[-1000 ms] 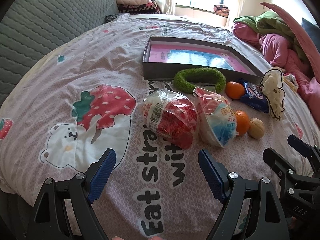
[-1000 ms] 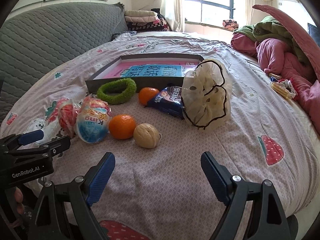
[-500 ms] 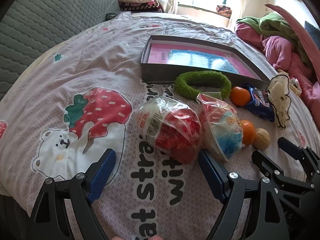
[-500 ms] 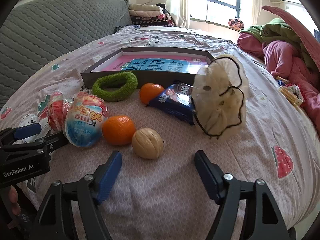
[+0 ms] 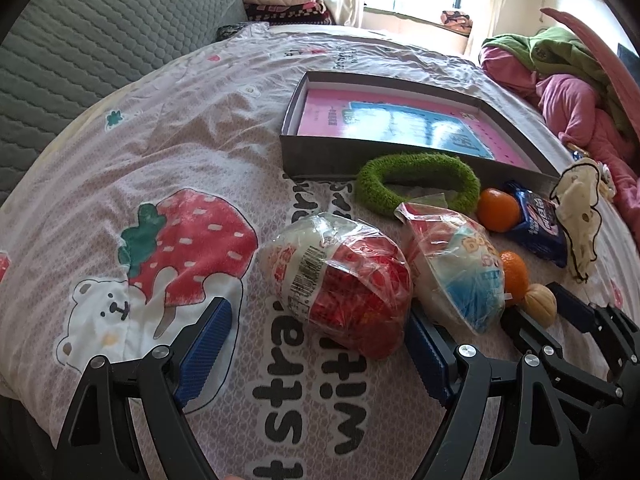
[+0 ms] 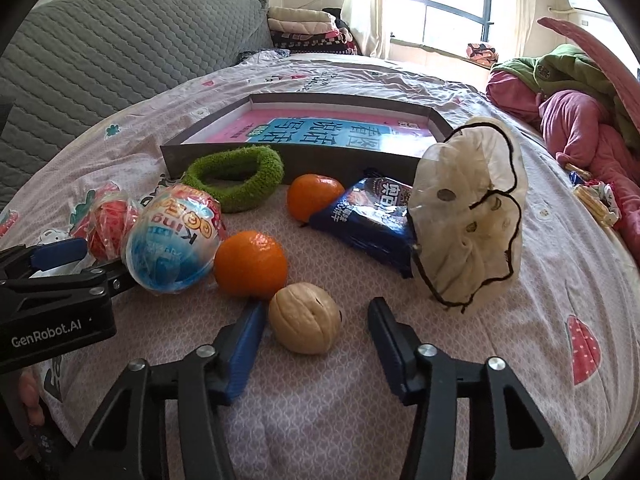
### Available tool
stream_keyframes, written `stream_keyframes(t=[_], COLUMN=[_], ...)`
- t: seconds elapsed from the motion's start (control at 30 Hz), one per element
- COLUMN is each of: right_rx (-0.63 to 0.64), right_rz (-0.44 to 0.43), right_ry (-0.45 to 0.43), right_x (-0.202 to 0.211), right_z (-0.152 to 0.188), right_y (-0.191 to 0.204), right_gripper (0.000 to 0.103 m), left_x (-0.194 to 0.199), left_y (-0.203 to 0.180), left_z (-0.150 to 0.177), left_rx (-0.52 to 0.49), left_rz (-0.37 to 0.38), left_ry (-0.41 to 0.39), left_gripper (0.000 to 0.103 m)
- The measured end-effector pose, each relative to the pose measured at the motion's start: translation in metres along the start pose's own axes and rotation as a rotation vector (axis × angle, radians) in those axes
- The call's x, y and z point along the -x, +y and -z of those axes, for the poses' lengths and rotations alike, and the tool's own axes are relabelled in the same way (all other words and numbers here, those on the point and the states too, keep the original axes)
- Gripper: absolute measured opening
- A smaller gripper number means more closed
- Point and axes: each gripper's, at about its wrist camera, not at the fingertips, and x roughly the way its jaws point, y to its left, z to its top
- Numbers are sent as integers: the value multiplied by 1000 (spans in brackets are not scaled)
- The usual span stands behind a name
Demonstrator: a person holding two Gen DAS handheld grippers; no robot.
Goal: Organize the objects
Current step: 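Close the right tool on the walnut while the left tool grasps the red mesh bag, then carry the walnut with the right tool while the left tool carries the red bag over the pink tray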
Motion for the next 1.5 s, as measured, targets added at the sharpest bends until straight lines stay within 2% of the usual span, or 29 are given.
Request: stream_keyframes(t=[0.17,0.27,0.33,0.57,1.0,1.23,1.5], right_rx=[16,22,18,-17,-38,-41,-35], right_rz=[-17,-19,-24,-48,-52,-49,-44], right_ry=[-14,-24,-29,-35,-75,-106,-138], right_x=[-1,1,2,5,23,31,35], right_z=[0,2,3,4,2,-7,-29], right_y=[1,3,3,-3,-9,-12,-16], right_gripper=[36,34,34,34,34,34,34], left_x=[-5,-6,-6,0,26,40,40], left_y=[4,3,0,1,5,2,-6], left_z=[-3,-2,-1,4,4,1,-11], left_rx=[22,16,-5,-7,-16,-40,-59], left_rz=[4,5,10,44,43,46,67], left_ry=[-6,-16,-24,-46,-123,-168,-178], left_gripper=[85,81,57,57,57,57,57])
